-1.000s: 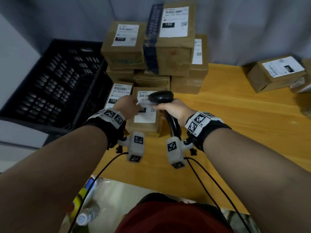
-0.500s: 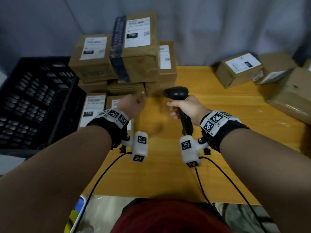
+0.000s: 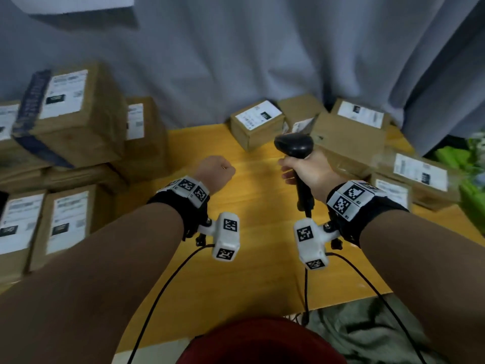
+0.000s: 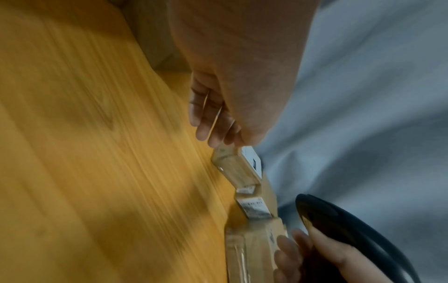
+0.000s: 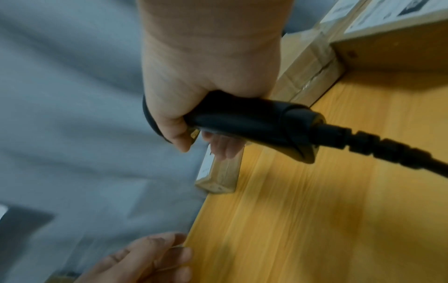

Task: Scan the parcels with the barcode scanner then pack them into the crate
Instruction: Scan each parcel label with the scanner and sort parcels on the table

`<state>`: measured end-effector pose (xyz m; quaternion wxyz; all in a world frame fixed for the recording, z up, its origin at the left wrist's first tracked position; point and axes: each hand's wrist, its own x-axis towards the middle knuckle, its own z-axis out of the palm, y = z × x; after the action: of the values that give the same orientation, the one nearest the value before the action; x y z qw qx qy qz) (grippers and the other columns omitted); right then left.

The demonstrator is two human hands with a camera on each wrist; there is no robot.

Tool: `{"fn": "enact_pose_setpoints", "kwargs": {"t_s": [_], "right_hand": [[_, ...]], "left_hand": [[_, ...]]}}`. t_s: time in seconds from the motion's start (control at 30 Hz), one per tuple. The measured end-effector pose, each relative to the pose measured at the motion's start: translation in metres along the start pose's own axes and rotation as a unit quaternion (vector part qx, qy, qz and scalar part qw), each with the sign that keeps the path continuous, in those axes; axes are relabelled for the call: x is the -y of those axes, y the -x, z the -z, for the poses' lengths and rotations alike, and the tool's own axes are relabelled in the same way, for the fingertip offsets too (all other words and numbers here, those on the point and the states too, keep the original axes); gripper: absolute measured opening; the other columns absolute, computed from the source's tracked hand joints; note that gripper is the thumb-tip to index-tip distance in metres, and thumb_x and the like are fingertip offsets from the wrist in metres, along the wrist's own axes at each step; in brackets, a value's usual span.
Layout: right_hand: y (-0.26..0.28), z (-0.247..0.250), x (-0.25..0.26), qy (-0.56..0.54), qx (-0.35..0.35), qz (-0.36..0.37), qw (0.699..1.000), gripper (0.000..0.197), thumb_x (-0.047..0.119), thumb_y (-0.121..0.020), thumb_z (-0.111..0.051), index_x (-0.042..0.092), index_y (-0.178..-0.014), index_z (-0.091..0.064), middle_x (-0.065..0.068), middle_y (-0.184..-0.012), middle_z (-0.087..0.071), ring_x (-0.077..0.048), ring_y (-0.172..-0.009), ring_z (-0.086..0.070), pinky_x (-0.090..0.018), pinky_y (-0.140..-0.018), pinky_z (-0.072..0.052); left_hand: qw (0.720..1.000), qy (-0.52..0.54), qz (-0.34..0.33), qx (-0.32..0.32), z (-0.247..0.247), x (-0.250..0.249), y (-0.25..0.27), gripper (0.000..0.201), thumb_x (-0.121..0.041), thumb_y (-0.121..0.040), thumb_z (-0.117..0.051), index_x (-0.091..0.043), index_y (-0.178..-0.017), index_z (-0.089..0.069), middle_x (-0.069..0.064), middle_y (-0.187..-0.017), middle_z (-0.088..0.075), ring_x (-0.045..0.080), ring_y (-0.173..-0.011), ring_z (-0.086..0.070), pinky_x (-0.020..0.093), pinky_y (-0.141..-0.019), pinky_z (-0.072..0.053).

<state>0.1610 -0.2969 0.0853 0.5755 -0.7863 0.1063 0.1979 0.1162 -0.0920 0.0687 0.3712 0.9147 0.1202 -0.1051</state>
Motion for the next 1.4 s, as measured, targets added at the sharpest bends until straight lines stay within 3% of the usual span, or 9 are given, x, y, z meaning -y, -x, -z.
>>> {"fn": "enact_pose_setpoints", "kwargs": {"t_s": [0.2, 0.33, 0.43, 0.57, 0.77, 1.0, 1.13, 1.23, 1.4], "right_hand": [[-0.02, 0.097, -0.005, 0.074, -0.078, 0.029, 0.994, 0.015, 0.024, -0.08, -0.074, 0.017, -0.076, -0.062, 0.0, -0.069, -0.056, -0.014, -0.066, -0.054, -0.025, -0.057, -0.039], [-0.048, 0.144, -0.003, 0.103, -0.118, 0.009, 0.988, 0.021, 0.033, -0.076, -0.077, 0.02, -0.08, -0.062, -0.001, -0.078, -0.062, -0.018, -0.078, -0.059, -0.031, -0.073, -0.046], [-0.081, 0.17, -0.004, 0.148, -0.141, -0.022, 0.979, 0.061, 0.055, -0.055, -0.078, 0.018, -0.101, -0.067, -0.005, -0.101, -0.066, -0.027, -0.101, -0.06, -0.043, -0.093, -0.05], [-0.129, 0.193, -0.016, 0.152, -0.124, -0.044, 0.98, 0.098, 0.068, -0.036, -0.069, 0.02, -0.121, -0.061, -0.005, -0.117, -0.06, -0.031, -0.114, -0.053, -0.049, -0.099, -0.044], [-0.138, 0.2, -0.011, 0.057, -0.074, -0.084, 0.992, 0.055, 0.033, -0.079, -0.073, 0.013, -0.127, -0.055, -0.003, -0.116, -0.059, -0.023, -0.105, -0.052, -0.033, -0.087, -0.037], [-0.135, 0.184, -0.012, 0.093, -0.042, -0.101, 0.99, 0.054, 0.035, -0.078, -0.073, 0.01, -0.123, -0.058, -0.007, -0.114, -0.062, -0.026, -0.1, -0.055, -0.033, -0.084, -0.04], [-0.113, 0.155, -0.021, 0.125, 0.054, -0.124, 0.983, 0.041, 0.036, -0.079, -0.074, 0.013, -0.107, -0.055, -0.005, -0.099, -0.061, -0.025, -0.094, -0.056, -0.034, -0.087, -0.043], [-0.099, 0.128, -0.029, 0.092, 0.095, -0.127, 0.983, 0.037, 0.034, -0.078, -0.076, 0.007, -0.101, -0.064, -0.007, -0.091, -0.068, -0.026, -0.087, -0.063, -0.037, -0.084, -0.051], [-0.079, 0.102, -0.049, -0.025, 0.135, -0.15, 0.979, 0.032, 0.034, -0.074, -0.078, 0.007, -0.089, -0.071, -0.008, -0.085, -0.072, -0.028, -0.083, -0.067, -0.04, -0.089, -0.052]], "left_hand": [[0.999, 0.022, -0.025, 0.032, -0.049, -0.077, -0.025, 0.028, -0.021, -0.095, -0.048, 0.001, -0.089, -0.065, 0.027, -0.098, -0.067, 0.037, -0.088, -0.063, 0.049, -0.081, -0.053], [0.997, 0.043, 0.013, 0.068, -0.078, -0.107, -0.056, 0.022, -0.028, -0.096, -0.05, -0.009, -0.095, -0.058, 0.016, -0.097, -0.057, 0.027, -0.089, -0.056, 0.035, -0.081, -0.046], [0.99, 0.076, 0.079, 0.086, -0.1, -0.126, -0.083, 0.044, -0.039, -0.094, -0.053, -0.013, -0.13, -0.049, 0.011, -0.131, -0.052, 0.03, -0.115, -0.054, 0.045, -0.1, -0.046], [0.985, 0.107, 0.109, 0.078, -0.123, -0.145, -0.108, 0.06, -0.042, -0.091, -0.057, -0.013, -0.14, -0.038, 0.014, -0.135, -0.051, 0.033, -0.118, -0.054, 0.046, -0.1, -0.046], [0.978, 0.135, 0.108, 0.114, -0.13, -0.153, -0.126, 0.078, -0.051, -0.087, -0.055, -0.02, -0.15, -0.022, 0.016, -0.137, -0.048, 0.036, -0.121, -0.05, 0.051, -0.103, -0.043], [0.953, 0.238, 0.187, 0.019, -0.129, -0.123, -0.111, 0.058, -0.041, -0.087, -0.061, -0.01, -0.133, -0.045, 0.011, -0.127, -0.055, 0.032, -0.114, -0.056, 0.048, -0.099, -0.048], [0.928, 0.278, 0.244, -0.052, -0.114, -0.091, -0.09, 0.025, -0.028, -0.09, -0.063, -0.008, -0.096, -0.05, 0.014, -0.099, -0.057, 0.034, -0.104, -0.061, 0.043, -0.086, -0.054], [0.909, 0.303, 0.277, -0.071, -0.107, -0.076, -0.065, 0.032, -0.035, -0.091, -0.064, -0.007, -0.102, -0.051, 0.013, -0.094, -0.055, 0.029, -0.092, -0.056, 0.044, -0.08, -0.056], [0.91, 0.323, 0.258, 0.034, -0.103, -0.067, -0.035, 0.066, -0.048, -0.086, -0.063, -0.015, -0.139, -0.042, 0.006, -0.144, -0.045, 0.033, -0.13, -0.044, 0.044, -0.094, -0.044]]}}
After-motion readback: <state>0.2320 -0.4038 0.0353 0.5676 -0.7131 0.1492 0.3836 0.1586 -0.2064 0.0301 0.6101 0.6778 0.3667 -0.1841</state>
